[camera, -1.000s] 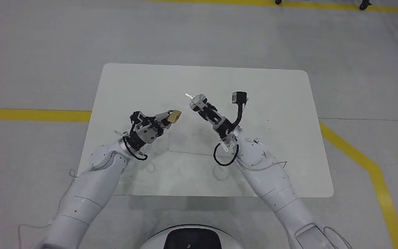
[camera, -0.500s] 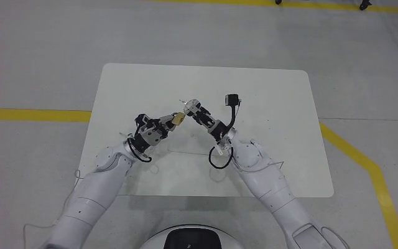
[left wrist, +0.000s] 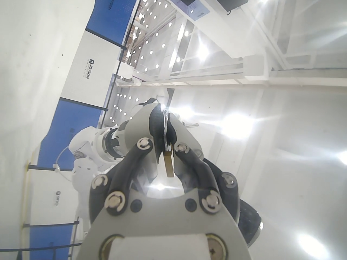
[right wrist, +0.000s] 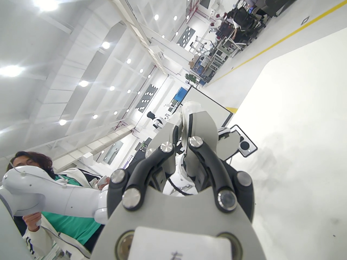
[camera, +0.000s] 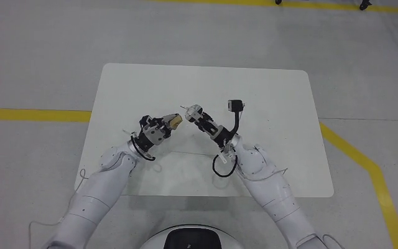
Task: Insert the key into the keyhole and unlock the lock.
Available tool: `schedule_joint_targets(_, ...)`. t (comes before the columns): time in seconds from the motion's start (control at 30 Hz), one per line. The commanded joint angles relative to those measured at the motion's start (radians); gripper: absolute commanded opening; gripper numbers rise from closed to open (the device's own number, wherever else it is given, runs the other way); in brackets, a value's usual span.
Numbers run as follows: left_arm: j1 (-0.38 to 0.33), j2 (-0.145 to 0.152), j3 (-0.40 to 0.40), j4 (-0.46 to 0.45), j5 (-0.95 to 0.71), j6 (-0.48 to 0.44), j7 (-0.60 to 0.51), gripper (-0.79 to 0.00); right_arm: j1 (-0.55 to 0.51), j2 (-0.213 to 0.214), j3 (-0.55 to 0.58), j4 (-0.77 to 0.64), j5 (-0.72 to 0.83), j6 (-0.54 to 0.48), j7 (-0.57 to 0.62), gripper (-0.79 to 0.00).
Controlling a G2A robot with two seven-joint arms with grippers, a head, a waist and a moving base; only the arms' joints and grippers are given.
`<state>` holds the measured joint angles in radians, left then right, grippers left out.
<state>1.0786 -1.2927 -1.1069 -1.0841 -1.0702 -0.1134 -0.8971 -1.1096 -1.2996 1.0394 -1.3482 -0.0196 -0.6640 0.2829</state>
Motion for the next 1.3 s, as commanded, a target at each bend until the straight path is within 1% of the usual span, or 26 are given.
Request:
schedule_joint_targets(0.0,-0.008,-0.005,-0.001,0.016,-0.049,0.045,-0.007,-0.785,-0.022,0.004,0.021,-0.025,-0.009,-0.007,-0.014,-0.785)
schedule_joint_targets(0.13,-0.034,-0.011,-0.002,0.040,-0.076,0.094,-0.007,-0.785,-0.062,0.012,0.065,-0.065,-0.058,-0.004,-0.059,-0.785)
schedule_joint_targets(0.3,-0.053,-0.013,-0.004,0.045,-0.060,0.117,-0.024,-0.785,-0.104,0.016,0.103,-0.105,-0.135,0.030,-0.132,-0.785)
schedule_joint_targets(0.47,-0.051,-0.010,-0.025,0.049,-0.064,0.140,-0.044,-0.785,-0.104,0.016,0.103,-0.105,-0.135,0.030,-0.132,-0.785)
schedule_joint_targets(0.67,-0.068,-0.010,-0.035,0.047,-0.042,0.163,-0.030,-0.785,-0.104,0.016,0.103,-0.105,-0.135,0.030,-0.132,-0.785)
schedule_joint_targets(0.8,-0.092,-0.019,-0.012,0.035,-0.031,0.173,-0.010,-0.785,-0.104,0.016,0.103,-0.105,-0.135,0.030,-0.132,-0.785)
schedule_joint_targets(1.0,-0.135,-0.049,0.051,0.052,-0.048,0.182,0.035,-0.785,-0.104,0.016,0.106,-0.107,-0.138,0.032,-0.134,-0.785)
schedule_joint_targets(1.03,-0.145,-0.054,0.060,0.059,-0.051,0.183,0.043,-0.785,-0.101,0.020,0.127,-0.117,-0.169,0.031,-0.146,-0.785)
schedule_joint_targets(1.13,-0.176,-0.069,0.085,0.080,-0.065,0.192,0.058,-0.785,-0.125,0.037,0.216,-0.171,-0.384,-0.008,-0.212,-0.785)
schedule_joint_targets(1.27,-0.229,-0.088,0.127,0.114,-0.044,0.212,0.076,-0.785,-0.155,0.056,0.298,-0.230,-0.556,-0.076,-0.210,-0.785)
